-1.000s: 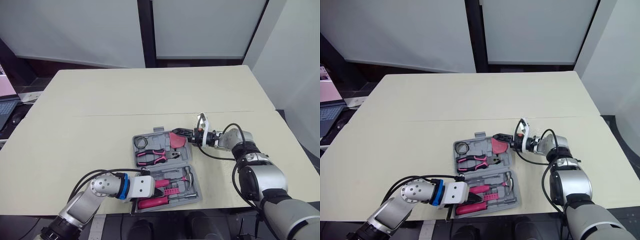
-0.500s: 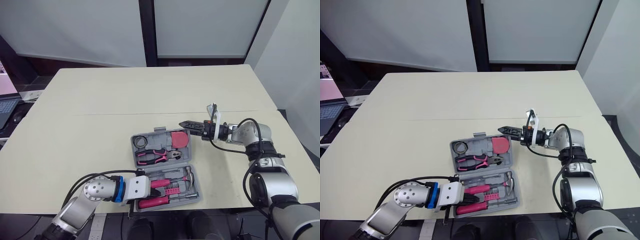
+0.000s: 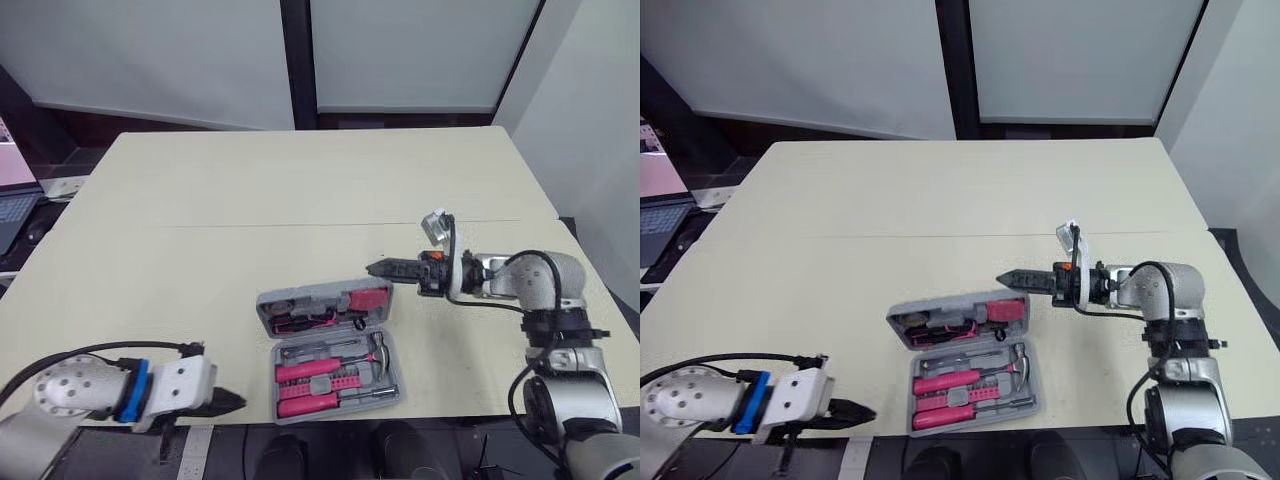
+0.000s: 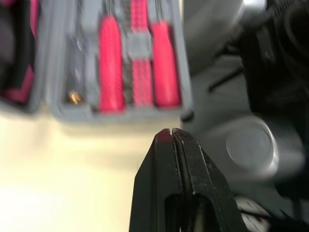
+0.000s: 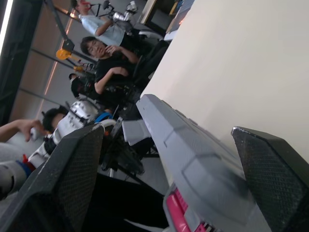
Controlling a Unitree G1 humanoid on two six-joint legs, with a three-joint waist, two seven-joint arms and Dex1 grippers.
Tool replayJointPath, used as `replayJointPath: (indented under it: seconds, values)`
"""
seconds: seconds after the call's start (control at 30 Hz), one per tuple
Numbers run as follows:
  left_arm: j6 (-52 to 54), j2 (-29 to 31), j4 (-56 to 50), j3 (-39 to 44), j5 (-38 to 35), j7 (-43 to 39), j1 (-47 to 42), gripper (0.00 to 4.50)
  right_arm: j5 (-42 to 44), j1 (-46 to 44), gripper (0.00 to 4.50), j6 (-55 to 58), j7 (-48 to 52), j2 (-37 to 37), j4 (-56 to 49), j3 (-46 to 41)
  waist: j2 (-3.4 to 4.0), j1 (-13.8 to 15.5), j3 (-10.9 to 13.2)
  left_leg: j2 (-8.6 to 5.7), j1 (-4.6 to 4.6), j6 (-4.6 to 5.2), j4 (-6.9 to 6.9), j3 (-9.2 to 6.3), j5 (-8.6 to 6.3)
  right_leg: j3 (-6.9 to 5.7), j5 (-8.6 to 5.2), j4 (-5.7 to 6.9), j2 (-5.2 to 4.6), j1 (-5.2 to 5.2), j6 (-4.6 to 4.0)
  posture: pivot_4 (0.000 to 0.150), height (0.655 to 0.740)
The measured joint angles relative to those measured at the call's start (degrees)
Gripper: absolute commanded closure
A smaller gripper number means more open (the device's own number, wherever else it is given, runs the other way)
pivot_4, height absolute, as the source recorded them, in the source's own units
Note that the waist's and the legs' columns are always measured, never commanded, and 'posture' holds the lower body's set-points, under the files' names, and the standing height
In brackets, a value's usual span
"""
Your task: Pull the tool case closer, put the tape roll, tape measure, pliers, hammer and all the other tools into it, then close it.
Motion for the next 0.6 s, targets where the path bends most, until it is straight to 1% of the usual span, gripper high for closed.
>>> replayJointPath:
  seconds: [0.07,0.13,0.23,0.27,0.3,0.33,0.37,0.47,0.53,0.57,0.6]
  values:
    - [-0.1,0.0,3.3,0.7,0.8,0.3,-1.1,4.50,2.8,1.9,0.01,2.6,0.1,-1.7,-4.1,0.4,-0.01,0.4,0.0,-0.03,-0.05,0.00,0.03,-0.01,0.00,-0.04,0.00,-0.03,0.03,-0.01,0.00,0.150,0.7400]
    - [-0.1,-0.6,6.1,0.5,2.1,1.7,-3.9,4.50,6.4,5.0,0.01,5.3,0.4,-5.2,-9.7,0.6,-0.01,1.1,0.1,-0.04,-0.13,0.00,0.04,-0.02,0.00,-0.10,0.00,-0.08,0.10,-0.03,0.00,0.150,0.7400]
    - [0.0,-3.4,8.8,-0.6,4.0,4.9,-7.1,4.50,11.7,10.4,0.01,8.1,0.4,-9.5,-17.9,0.5,-0.01,1.5,0.1,-0.03,-0.32,0.00,0.05,-0.06,0.00,-0.12,0.00,-0.26,0.11,-0.03,0.01,0.150,0.7400]
    - [0.5,-4.6,9.3,-1.4,4.5,6.1,-7.9,4.50,12.9,12.4,0.01,7.6,0.2,-10.8,-20.6,0.4,-0.02,1.6,0.1,-0.03,-0.36,0.00,0.05,-0.06,0.00,-0.13,0.01,-0.33,0.11,-0.04,0.02,0.150,0.7400]
    - [1.5,-6.4,9.2,-2.1,4.7,7.6,-8.2,4.50,12.0,14.6,0.01,4.6,-0.4,-12.3,-24.0,0.6,-0.02,1.7,0.1,-0.03,-0.38,0.00,0.05,-0.07,0.00,-0.13,0.01,-0.35,0.09,-0.05,0.03,0.150,0.7400]
    - [2.3,-7.5,9.1,-2.7,4.8,8.6,-8.2,4.50,10.1,15.4,0.01,1.5,-1.1,-13.3,-25.3,1.2,-0.07,1.7,0.1,-0.04,-0.37,0.00,0.06,-0.05,0.00,-0.13,0.01,-0.35,0.09,-0.06,0.06,0.150,0.7400]
    - [3.7,-8.9,8.4,-3.6,5.0,10.1,-8.2,4.50,4.7,16.3,0.01,-6.6,-3.3,-14.8,-26.7,3.2,-0.15,1.4,0.1,-0.04,-0.35,0.00,0.07,-0.02,0.00,-0.11,0.05,-0.38,0.06,-0.08,0.13,0.150,0.7400]
    - [6.1,-10.0,6.3,-4.4,5.6,12.2,-7.5,4.50,-7.8,17.0,0.60,-23.0,-6.0,-18.0,-25.0,9.1,-0.39,1.1,0.2,-0.02,-0.32,-0.02,0.11,-0.02,0.01,-0.11,0.08,-0.35,-0.02,-0.08,0.15,0.150,0.7400]
    - [8.6,-10.6,4.6,-4.8,6.2,14.0,-7.0,4.50,-19.2,18.0,1.24,-37.2,-6.2,-22.9,-21.6,15.9,-0.39,1.2,0.2,-0.02,-0.30,-0.02,0.11,0.06,0.01,-0.13,0.08,-0.35,-0.03,-0.07,0.15,0.150,0.7400]
    - [10.1,-11.1,4.2,-5.5,6.7,15.0,-7.0,4.50,-25.6,18.5,1.69,-44.6,-6.3,-25.2,-19.3,19.6,-0.40,1.4,0.2,-0.03,-0.30,-0.02,0.11,0.08,0.01,-0.14,0.07,-0.35,-0.03,-0.06,0.15,0.150,0.7400]
    - [11.1,-11.6,4.0,-6.2,6.9,15.5,-6.9,4.50,-29.1,18.9,1.96,-48.8,-6.2,-26.1,-17.7,21.6,-0.43,1.5,0.2,-0.03,-0.31,-0.02,0.11,0.09,0.01,-0.13,0.07,-0.35,-0.03,-0.06,0.15,0.150,0.7400]
